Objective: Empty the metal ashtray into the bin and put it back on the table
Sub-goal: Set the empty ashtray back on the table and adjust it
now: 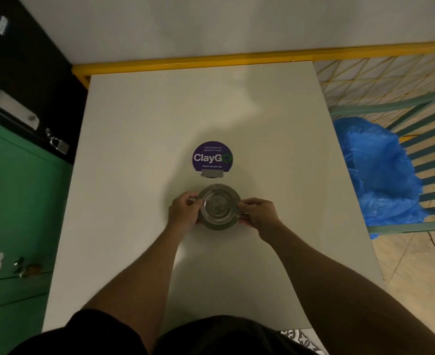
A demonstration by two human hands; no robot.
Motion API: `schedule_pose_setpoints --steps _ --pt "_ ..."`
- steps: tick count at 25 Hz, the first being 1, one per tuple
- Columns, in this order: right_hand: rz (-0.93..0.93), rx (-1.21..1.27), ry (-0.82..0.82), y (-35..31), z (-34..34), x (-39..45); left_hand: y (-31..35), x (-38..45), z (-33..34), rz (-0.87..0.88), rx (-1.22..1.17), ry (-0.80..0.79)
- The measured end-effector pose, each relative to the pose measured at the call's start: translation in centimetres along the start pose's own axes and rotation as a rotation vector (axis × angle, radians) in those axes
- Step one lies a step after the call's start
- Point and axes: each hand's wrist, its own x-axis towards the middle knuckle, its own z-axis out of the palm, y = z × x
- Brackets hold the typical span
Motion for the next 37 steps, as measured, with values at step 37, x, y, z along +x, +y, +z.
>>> schedule_pose_setpoints --steps 37 --pt "-0.070 -0.234 0.127 2.1 1.0 -4.1 -0.3 1.3 -2.9 0.113 0.299 -0.063"
